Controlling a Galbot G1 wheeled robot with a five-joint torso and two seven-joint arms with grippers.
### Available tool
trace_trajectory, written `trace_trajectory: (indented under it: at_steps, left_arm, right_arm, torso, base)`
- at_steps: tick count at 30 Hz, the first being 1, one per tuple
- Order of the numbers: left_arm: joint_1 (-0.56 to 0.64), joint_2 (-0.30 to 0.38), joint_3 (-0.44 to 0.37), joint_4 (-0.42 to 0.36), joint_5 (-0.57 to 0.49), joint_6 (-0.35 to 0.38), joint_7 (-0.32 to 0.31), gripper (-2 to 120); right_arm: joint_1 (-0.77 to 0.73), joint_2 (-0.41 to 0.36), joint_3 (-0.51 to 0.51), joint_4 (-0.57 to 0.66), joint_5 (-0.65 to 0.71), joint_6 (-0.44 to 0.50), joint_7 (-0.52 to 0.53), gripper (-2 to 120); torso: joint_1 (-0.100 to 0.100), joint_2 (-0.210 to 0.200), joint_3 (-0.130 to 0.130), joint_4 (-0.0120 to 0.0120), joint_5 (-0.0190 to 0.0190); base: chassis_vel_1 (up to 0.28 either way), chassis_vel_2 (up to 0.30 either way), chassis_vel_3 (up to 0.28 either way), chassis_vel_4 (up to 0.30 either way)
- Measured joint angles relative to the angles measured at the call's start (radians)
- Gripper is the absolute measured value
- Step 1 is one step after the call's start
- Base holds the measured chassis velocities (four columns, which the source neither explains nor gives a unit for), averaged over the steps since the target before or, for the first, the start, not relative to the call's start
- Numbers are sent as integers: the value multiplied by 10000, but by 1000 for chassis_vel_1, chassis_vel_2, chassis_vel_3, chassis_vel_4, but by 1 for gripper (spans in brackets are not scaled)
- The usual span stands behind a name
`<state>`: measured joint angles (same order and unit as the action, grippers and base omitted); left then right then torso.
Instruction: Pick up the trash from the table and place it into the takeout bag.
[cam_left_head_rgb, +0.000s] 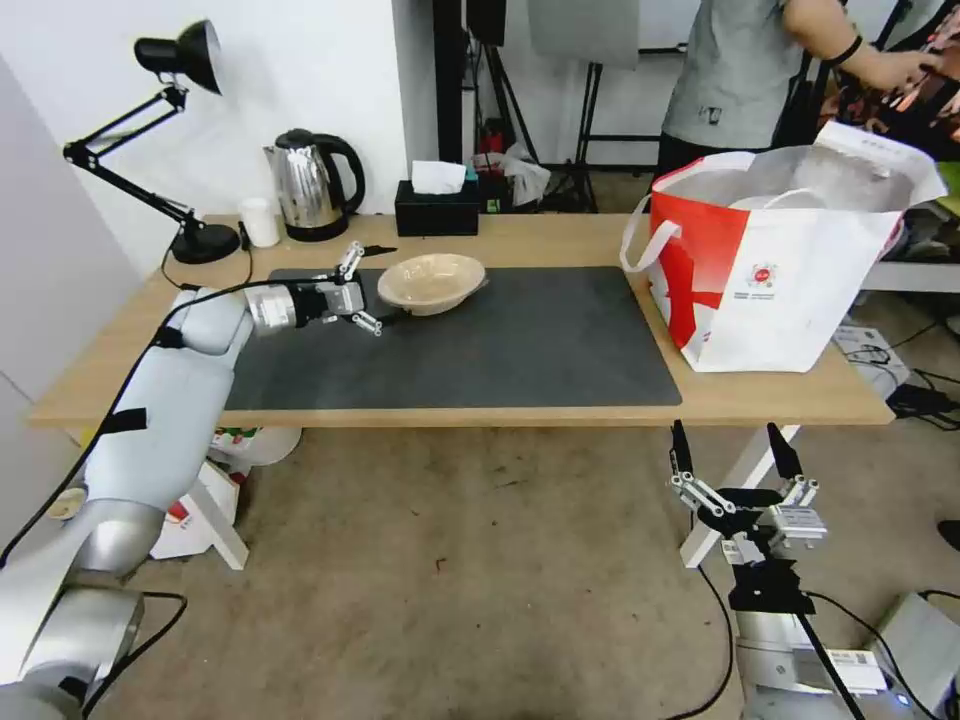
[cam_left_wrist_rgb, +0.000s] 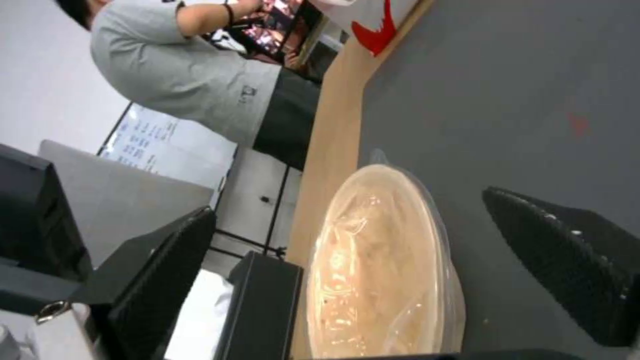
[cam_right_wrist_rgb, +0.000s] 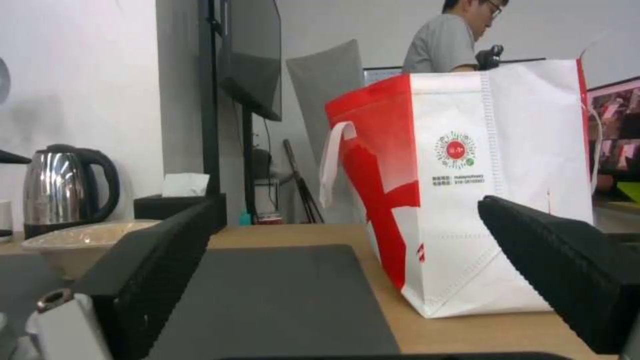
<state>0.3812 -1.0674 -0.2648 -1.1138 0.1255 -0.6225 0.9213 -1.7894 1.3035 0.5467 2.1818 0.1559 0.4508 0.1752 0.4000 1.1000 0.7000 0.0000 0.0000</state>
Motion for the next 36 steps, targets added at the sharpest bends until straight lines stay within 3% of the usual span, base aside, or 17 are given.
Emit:
trace_trajectory:
  at_steps: [13,18,36]
  left_arm:
    - [-504,-98,507,654,93,-16,115,100]
    - [-740,-269,393,1350,244,-102,254,100]
    - [-1042,-499,389,2008,674,-112,448,100]
  right_arm:
    - [0,0,0,0,0,0,0,100]
    - [0,0,0,0,0,0,0,100]
    - [0,0,0,0,0,0,0,100]
  torso:
    - [0,0,0,-1,0]
    - [-2,0,0,1,1]
    - [-2,0,0,0,0]
  base:
    - [0,0,0,0]
    - [0,0,0,0]
    - [0,0,0,0]
